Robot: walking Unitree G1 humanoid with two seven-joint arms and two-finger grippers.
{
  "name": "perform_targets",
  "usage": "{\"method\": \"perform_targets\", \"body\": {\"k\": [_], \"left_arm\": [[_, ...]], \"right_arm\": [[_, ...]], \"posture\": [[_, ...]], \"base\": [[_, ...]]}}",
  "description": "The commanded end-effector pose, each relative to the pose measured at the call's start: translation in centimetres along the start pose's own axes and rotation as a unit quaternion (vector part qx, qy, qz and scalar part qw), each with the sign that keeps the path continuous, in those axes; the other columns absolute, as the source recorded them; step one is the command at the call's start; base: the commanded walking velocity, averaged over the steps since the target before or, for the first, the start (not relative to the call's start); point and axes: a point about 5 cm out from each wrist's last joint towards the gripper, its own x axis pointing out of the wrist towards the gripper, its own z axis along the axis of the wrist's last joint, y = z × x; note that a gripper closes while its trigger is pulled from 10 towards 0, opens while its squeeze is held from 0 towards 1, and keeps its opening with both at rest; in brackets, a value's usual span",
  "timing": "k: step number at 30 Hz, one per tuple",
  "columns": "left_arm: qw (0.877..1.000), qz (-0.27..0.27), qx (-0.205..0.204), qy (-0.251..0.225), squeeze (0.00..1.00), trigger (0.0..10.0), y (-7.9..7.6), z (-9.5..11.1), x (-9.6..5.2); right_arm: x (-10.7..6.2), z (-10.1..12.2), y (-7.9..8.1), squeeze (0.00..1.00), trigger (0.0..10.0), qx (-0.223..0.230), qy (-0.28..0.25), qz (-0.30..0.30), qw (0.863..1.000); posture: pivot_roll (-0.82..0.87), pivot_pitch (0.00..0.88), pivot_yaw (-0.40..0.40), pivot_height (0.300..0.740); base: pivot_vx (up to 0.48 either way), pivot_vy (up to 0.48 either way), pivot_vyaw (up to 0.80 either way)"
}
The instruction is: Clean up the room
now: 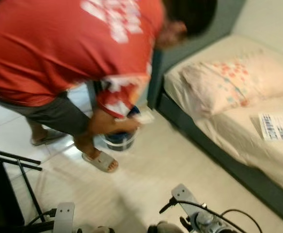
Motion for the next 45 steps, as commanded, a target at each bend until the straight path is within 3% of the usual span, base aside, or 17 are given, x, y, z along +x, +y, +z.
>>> {"method": "perform_targets", "body": {"k": [1, 34, 37, 45], "left_arm": [[1.0, -0.006, 0.003, 0.011, 0.0, 10.0, -0.2, -0.7, -0.1], [1.0, -0.009, -0.015, 0.005, 0.0, 10.0, -0.2, -0.6, -0.1], [1.0, 0.011, -0.018, -0.006, 0.0, 10.0, 0.5, 0.0, 0.0], [0.999, 0.021, -0.032, -0.02, 0.0, 10.0, 0.9, 0.7, 0.1]], "right_arm": [[-0.1, -0.8, 0.0, 0.0, 10.0, 0.003, 0.013, 0.002, 1.0], [-0.1, -1.3, -0.8, 0.0, 10.0, 0.027, 0.026, -0.019, 0.999], [-0.1, -0.8, -0.3, 0.0, 10.0, 0.051, 0.009, 0.001, 0.999], [0.0, -0.4, -0.1, 0.0, 10.0, 0.056, 0.002, 0.009, 0.998]], "posture": [[-0.02, 0.014, 0.026, 0.74], [-0.02, 0.017, 0.029, 0.74], [-0.02, 0.014, 0.016, 0.74], [-0.02, 0.012, 0.013, 0.74]], "base": [[0.0, 0.0, -0.76], [0.0, 0.0, -0.76], [0.0, 0.0, -0.76], [0.0, 0.0, -0.76]]}}
